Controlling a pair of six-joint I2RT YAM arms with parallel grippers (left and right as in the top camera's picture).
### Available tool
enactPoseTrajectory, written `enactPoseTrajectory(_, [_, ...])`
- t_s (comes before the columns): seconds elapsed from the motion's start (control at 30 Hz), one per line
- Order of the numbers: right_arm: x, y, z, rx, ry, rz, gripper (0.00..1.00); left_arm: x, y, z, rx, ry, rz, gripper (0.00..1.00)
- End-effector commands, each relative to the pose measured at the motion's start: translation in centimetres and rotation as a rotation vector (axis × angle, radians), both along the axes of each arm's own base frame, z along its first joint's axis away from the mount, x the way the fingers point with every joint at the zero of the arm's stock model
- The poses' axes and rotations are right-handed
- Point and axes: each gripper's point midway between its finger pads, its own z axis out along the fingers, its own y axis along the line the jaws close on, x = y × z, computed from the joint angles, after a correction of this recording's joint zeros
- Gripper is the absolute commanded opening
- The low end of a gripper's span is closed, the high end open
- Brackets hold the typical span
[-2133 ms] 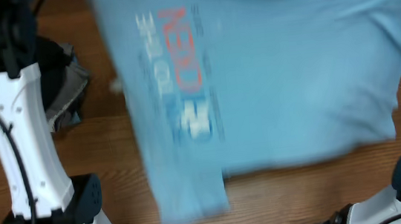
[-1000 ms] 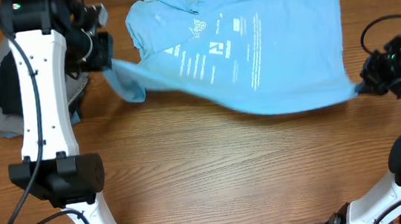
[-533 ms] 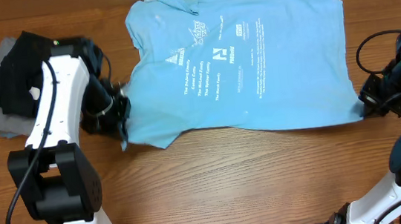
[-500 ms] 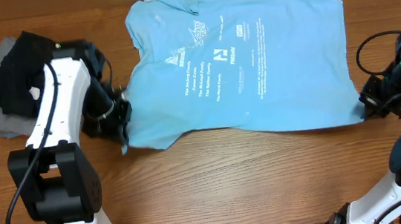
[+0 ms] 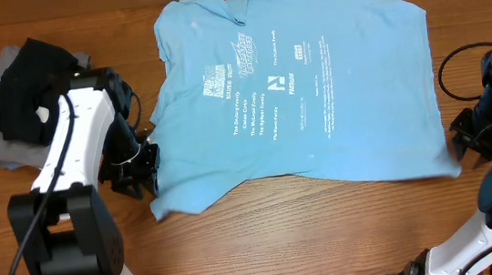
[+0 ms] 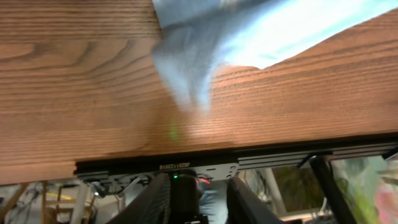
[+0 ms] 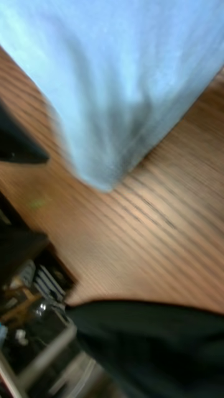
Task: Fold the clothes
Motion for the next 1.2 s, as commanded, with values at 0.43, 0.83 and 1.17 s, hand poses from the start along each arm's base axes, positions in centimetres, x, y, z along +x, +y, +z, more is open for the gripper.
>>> enactPoseTrajectory(0.43, [9.5, 5.1, 1.3, 0.429, -0.557, 0.118, 0.55, 13.9, 0.8, 0.1, 0.035, -0.603, 0.003, 0.48])
enactPoseTrajectory(0.83, [11.1, 5.0, 0.4, 0.326, -0.557, 0.129, 0.54, 16.3, 0.9, -9.1, 0.015, -0.493, 0.001, 0.48])
enactPoseTrajectory(1.17, [10.7, 4.6, -1.0, 0.294, -0.541, 0.109, 0.37, 11.9, 3.6, -12.5, 0.118, -0.257, -0.004, 0.04])
